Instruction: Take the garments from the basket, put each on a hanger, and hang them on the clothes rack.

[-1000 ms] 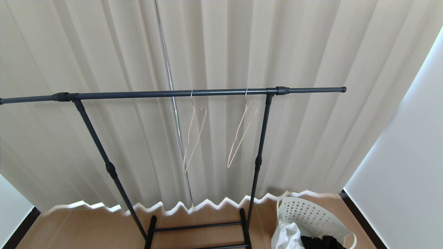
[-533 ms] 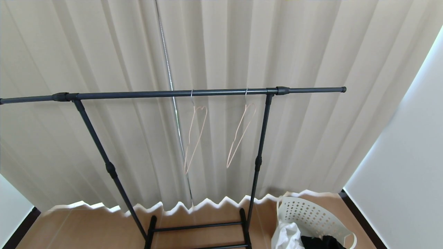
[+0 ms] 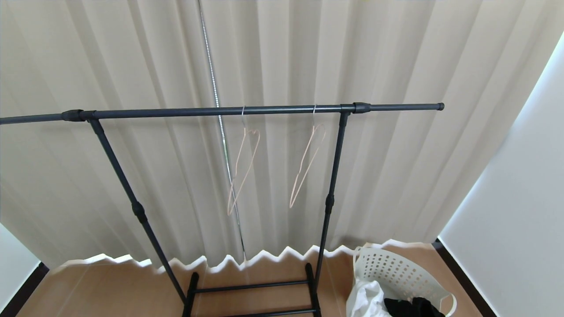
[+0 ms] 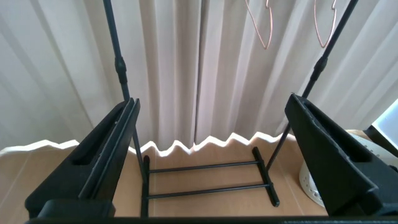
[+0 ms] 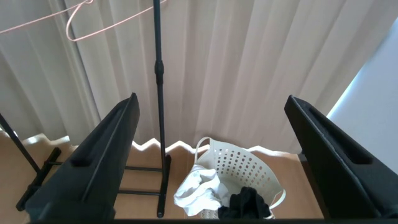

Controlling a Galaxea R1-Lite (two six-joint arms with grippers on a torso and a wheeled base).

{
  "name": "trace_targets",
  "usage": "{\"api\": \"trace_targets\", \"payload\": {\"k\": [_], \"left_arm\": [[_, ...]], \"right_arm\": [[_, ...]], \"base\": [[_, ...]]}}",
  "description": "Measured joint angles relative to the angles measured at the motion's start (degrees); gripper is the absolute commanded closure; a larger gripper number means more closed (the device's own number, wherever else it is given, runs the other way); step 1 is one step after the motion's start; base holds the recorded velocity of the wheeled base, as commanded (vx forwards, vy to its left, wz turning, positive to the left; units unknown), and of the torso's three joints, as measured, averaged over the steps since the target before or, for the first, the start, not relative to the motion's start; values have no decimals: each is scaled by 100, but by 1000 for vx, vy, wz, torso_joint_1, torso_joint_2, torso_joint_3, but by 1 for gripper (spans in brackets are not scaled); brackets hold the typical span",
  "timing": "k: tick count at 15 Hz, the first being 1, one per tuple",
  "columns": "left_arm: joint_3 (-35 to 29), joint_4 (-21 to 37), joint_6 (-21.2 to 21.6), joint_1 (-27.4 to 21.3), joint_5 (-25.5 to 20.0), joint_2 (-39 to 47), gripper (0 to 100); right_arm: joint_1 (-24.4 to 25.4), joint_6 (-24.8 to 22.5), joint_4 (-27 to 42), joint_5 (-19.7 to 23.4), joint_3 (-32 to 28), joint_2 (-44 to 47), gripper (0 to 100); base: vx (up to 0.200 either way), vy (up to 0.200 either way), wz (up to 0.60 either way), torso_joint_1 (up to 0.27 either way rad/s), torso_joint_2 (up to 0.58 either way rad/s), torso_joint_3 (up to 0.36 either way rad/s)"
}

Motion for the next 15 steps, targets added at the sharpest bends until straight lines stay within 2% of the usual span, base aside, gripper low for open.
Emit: {"api": "trace_targets", "payload": {"k": [15], "left_arm": [[-9,6,9,0,-1,0,0]], "right_arm": [[0,1,0,2,0,0,0]], "base": [[0,0,0,-154,370,212]]}}
